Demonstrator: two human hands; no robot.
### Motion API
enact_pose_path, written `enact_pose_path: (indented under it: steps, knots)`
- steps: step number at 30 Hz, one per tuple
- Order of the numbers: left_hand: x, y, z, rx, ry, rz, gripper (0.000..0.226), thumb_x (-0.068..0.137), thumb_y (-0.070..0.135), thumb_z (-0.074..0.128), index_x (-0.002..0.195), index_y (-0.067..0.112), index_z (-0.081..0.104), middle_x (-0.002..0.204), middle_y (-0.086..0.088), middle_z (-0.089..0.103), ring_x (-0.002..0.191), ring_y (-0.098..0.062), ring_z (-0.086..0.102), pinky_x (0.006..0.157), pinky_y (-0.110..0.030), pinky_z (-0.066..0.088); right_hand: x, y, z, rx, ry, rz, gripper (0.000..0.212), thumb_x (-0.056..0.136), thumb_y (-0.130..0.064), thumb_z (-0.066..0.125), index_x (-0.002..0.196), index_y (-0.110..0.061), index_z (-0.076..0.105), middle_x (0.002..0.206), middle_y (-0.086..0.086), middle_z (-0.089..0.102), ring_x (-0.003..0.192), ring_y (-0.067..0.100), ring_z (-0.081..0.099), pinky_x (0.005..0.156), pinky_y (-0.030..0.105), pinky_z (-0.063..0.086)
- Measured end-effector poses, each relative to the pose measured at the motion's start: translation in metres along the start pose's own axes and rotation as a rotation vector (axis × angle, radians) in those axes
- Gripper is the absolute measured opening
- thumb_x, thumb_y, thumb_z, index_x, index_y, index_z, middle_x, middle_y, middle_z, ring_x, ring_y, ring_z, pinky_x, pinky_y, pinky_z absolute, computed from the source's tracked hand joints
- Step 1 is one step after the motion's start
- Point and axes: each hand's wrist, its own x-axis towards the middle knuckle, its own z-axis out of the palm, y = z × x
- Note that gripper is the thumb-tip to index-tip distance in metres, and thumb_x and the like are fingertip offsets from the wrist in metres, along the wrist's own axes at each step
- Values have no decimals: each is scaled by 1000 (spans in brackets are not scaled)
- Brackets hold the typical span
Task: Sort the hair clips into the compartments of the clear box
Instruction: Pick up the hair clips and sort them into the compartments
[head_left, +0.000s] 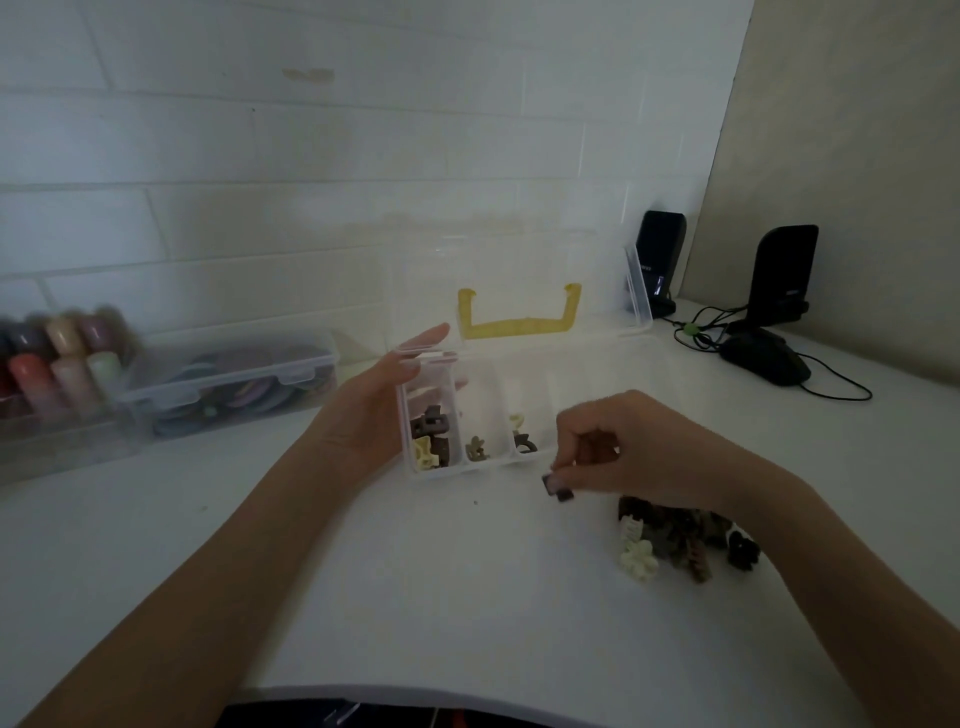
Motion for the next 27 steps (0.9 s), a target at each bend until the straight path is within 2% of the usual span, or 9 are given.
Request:
enact_pose_path:
  steps: [2, 5, 8, 10, 14, 17, 20, 24, 27]
  knots:
    - [0, 0, 1, 5, -11, -3, 74, 44, 31, 88, 115, 22, 68, 115, -7, 66, 110, -31, 61, 108, -54, 29, 0, -5, 1, 164, 170, -66, 11, 76, -27, 74, 72, -19, 67, 61, 0, 65, 46, 11, 53, 44, 20, 43]
    - [-1, 0, 3, 17, -28, -3, 72, 46, 33, 87, 114, 24, 68, 113, -5, 67, 112, -30, 60, 109, -53, 29, 0, -10, 3, 323, 394, -43, 8, 78, -20, 72, 77, -16, 65, 62, -1, 69, 44, 15, 63, 42, 17, 43]
    - [-1, -1, 3, 13, -44, -10, 72, 48, 33, 87, 117, 23, 67, 115, -4, 67, 113, -30, 60, 109, -53, 28, 2, -10, 7, 451, 489, 2, 7, 83, -18, 67, 80, -15, 63, 69, 1, 72, 48, 20, 66, 39, 24, 45]
    - [-2, 0, 2, 9, -49, -10, 73, 48, 33, 87, 118, 23, 66, 116, -5, 66, 114, -30, 59, 109, -53, 28, 3, -8, 9, 514, 516, 4, 8, 85, -16, 65, 80, -12, 62, 72, 1, 72, 46, 22, 64, 37, 24, 44]
    - [-1, -1, 2, 5, -56, -16, 74, 49, 33, 87, 119, 22, 65, 118, -5, 66, 114, -31, 59, 109, -54, 28, 6, -9, 11, 619, 528, 39, 12, 86, -13, 64, 79, -4, 60, 75, -5, 72, 53, 23, 66, 37, 24, 47]
    - [-1, -1, 2, 4, -59, -17, 75, 48, 33, 87, 119, 22, 65, 118, -5, 66, 113, -30, 60, 109, -54, 28, 7, -10, 10, 743, 499, 55, 14, 88, -9, 59, 80, 1, 54, 84, 4, 73, 63, 26, 70, 39, 26, 50]
    - [-1, -1, 2, 0, -56, -18, 75, 48, 33, 88, 119, 23, 65, 120, -6, 65, 114, -30, 59, 109, -54, 28, 6, -12, 8, 849, 478, 49, 14, 87, -3, 58, 78, -1, 48, 80, 10, 71, 62, 24, 69, 43, 27, 52]
    - [-2, -2, 1, 10, -63, -12, 73, 50, 33, 86, 120, 22, 65, 121, -6, 64, 115, -31, 59, 110, -55, 26, 5, -16, 6, 1043, 363, 22, 15, 82, 9, 57, 78, -3, 50, 84, 13, 62, 69, 21, 70, 59, 27, 58]
    - [-2, -2, 0, 17, -73, -18, 72, 52, 33, 85, 121, 23, 64, 123, -6, 64, 117, -31, 57, 110, -55, 25, 5, -16, 8, 1081, 300, 13, 17, 81, 14, 55, 82, -2, 52, 86, 12, 64, 76, 23, 72, 69, 27, 59]
